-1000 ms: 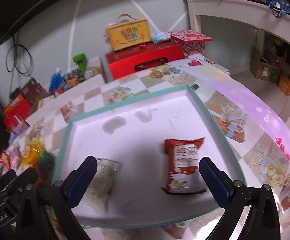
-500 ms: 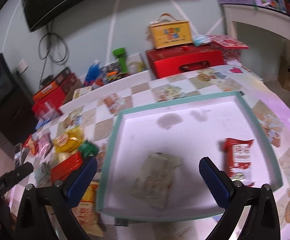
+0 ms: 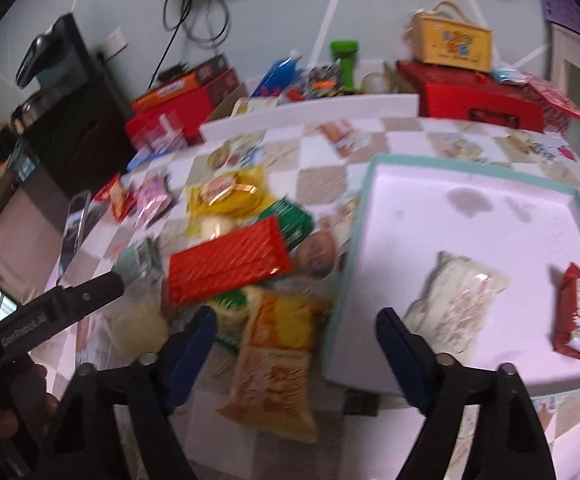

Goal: Organize snacks
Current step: 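Grasp clear bun bag with left gripper while right gripper grasps yellow bread packet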

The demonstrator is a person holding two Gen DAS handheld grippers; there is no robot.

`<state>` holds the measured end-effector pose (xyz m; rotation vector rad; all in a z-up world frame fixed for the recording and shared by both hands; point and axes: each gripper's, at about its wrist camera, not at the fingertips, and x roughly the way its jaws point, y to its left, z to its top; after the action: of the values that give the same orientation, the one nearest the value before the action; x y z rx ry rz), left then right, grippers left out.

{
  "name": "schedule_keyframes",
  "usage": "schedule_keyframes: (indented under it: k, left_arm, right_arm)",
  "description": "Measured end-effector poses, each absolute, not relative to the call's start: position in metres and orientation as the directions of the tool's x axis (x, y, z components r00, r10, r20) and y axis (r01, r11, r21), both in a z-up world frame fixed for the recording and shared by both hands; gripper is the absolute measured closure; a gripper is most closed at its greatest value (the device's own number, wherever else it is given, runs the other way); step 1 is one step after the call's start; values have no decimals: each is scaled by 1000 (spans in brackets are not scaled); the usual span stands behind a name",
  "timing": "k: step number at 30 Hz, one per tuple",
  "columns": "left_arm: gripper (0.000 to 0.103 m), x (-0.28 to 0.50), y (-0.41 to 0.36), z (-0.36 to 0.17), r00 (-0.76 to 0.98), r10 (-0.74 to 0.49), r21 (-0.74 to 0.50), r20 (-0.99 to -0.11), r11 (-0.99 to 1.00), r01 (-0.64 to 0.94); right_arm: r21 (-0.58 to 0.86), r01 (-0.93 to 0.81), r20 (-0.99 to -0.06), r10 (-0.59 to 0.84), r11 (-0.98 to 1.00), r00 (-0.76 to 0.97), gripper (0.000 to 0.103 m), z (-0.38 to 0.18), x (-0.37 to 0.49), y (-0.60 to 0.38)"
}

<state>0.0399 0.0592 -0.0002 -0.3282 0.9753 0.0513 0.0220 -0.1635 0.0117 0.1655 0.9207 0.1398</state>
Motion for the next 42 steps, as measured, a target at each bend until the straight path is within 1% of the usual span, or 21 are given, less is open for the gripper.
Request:
schedule_keyframes:
  k: [1, 3, 7, 10, 11, 12, 13, 16, 18, 22, 25, 32, 36, 38, 39, 42]
  left_arm:
    - [0, 39, 58, -4, 554, -104, -245, -826, 951, -188]
    - [1, 38, 56, -9, 541, -105, -242, -834, 952, -187]
    - [4, 39, 56, -16, 530, -115, -250, -840, 949, -192]
    - [5, 41, 57, -22, 519, -123, -258, -846, 946, -198]
    - [7, 41, 57, -23, 515, -124, -259, -848, 945, -200]
    - [14, 42, 58, -25, 511, -127, -261, -850, 944, -200]
    - [18, 42, 58, -27, 507, -128, -262, -852, 944, -201]
    - [22, 43, 59, -31, 496, -133, -264, -858, 943, -203]
    - [27, 44, 59, -33, 492, -136, -266, -860, 942, -204]
    - [31, 46, 61, -38, 481, -137, -265, -866, 942, -208]
    - [31, 46, 65, -39, 479, -144, -274, -866, 938, -214]
    - [32, 44, 76, -42, 481, -140, -283, -866, 928, -241]
    - [37, 43, 79, -43, 477, -139, -285, -868, 926, -249]
    - [38, 44, 79, -44, 477, -137, -282, -868, 927, -246]
    - [40, 44, 78, -44, 477, -138, -281, -868, 928, -243]
    - [40, 45, 76, -44, 476, -136, -276, -869, 931, -238]
  right_arm:
    - [193, -57, -787, 189, 980, 587, 23, 9, 22, -159]
    - [175, -68, -804, 183, 982, 566, 30, 2, 22, -152]
    - [174, -85, -811, 191, 981, 552, 33, -2, 22, -148]
    - [163, -89, -816, 185, 983, 548, 40, -3, 24, -144]
    - [160, -92, -818, 184, 983, 545, 40, -4, 24, -143]
    - [158, -94, -819, 184, 983, 543, 42, -4, 25, -142]
    - [155, -99, -821, 184, 983, 541, 42, -5, 25, -140]
    - [141, -117, -826, 182, 983, 534, 43, -7, 25, -133]
    - [127, -127, -830, 175, 984, 529, 43, -9, 25, -129]
    - [103, -148, -836, 166, 984, 524, 43, -11, 25, -122]
    - [108, -165, -836, 179, 980, 519, 43, -12, 24, -118]
    - [170, -190, -826, 245, 967, 507, 43, -12, 23, -115]
    - [177, -136, -837, 222, 975, 500, 43, -17, 27, -123]
    - [174, -114, -845, 208, 978, 492, 42, -21, 29, -127]
    - [178, -116, -846, 212, 977, 490, 42, -21, 30, -127]
    - [165, -124, -852, 205, 979, 482, 42, -25, 30, -123]
